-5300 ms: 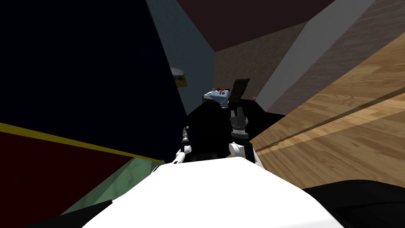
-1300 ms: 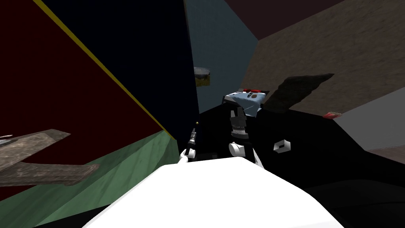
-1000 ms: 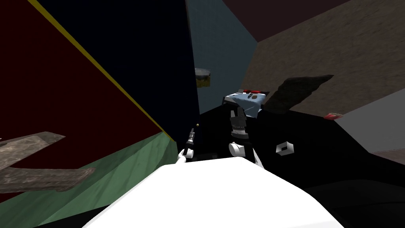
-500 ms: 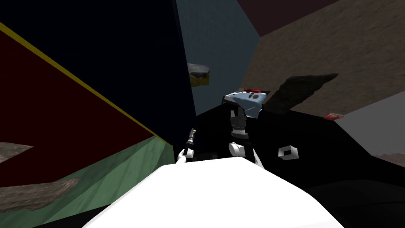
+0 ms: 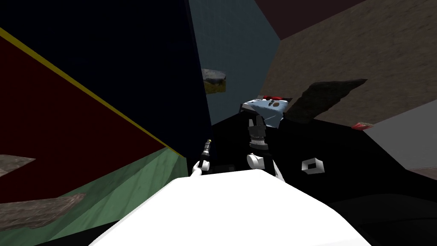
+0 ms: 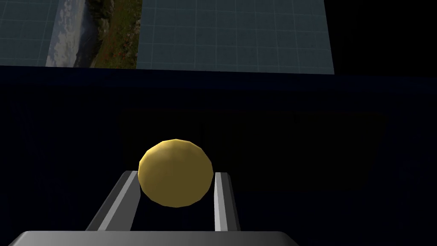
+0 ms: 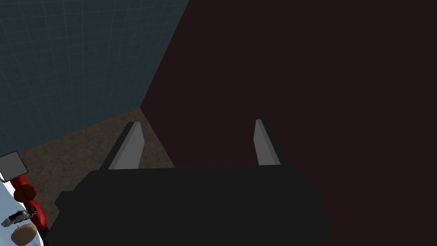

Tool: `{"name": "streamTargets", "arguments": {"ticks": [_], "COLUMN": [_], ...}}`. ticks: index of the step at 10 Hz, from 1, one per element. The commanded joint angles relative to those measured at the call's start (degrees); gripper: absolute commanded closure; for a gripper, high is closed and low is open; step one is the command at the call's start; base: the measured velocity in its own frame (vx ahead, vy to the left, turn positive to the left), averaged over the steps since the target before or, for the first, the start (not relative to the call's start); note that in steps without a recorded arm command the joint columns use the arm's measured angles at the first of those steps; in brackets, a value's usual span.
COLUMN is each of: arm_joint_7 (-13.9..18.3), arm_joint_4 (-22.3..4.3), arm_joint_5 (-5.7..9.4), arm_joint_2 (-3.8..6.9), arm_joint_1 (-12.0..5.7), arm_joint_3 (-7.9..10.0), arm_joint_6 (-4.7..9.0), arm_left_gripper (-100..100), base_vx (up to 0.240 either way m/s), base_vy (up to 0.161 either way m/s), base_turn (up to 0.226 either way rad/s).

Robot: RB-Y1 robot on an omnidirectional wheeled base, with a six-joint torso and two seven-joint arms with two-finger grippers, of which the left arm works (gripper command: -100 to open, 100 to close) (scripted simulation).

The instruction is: Push the door open

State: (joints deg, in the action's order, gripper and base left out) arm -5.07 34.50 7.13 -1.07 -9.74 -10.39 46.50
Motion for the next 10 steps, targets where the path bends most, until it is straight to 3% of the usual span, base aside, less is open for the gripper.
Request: {"name": "streamTargets", "arguments": {"ticks": [1,3,4,5,7,10], "arm_joint_7": [0.04,0.04,-0.24,-0.24,-0.66,-1.14], "arm_joint_4": [-0.02,-0.02,-0.10,-0.10,-0.13,-0.17], "arm_joint_5": [0.02,0.02,0.46,0.46,1.27,2.20], "arm_joint_2": [0.00,0.00,1.39,1.39,2.64,2.81], "arm_joint_1": [0.06,0.06,-0.03,-0.03,-0.25,-0.51], "arm_joint_3": [0.01,0.01,0.93,0.93,2.57,4.46], "arm_joint_6": [0.01,0.01,-0.09,-0.09,-0.15,-0.22], "arm_left_gripper": [100,100,100,100,100,100], "base_vx": [-0.010,-0.003,0.084,0.116,0.203,0.218], "base_vy": [0.003,0.000,-0.100,-0.101,-0.128,-0.091], "base_turn": [0.000,0.001,0.028,0.056,0.070,0.068]}}
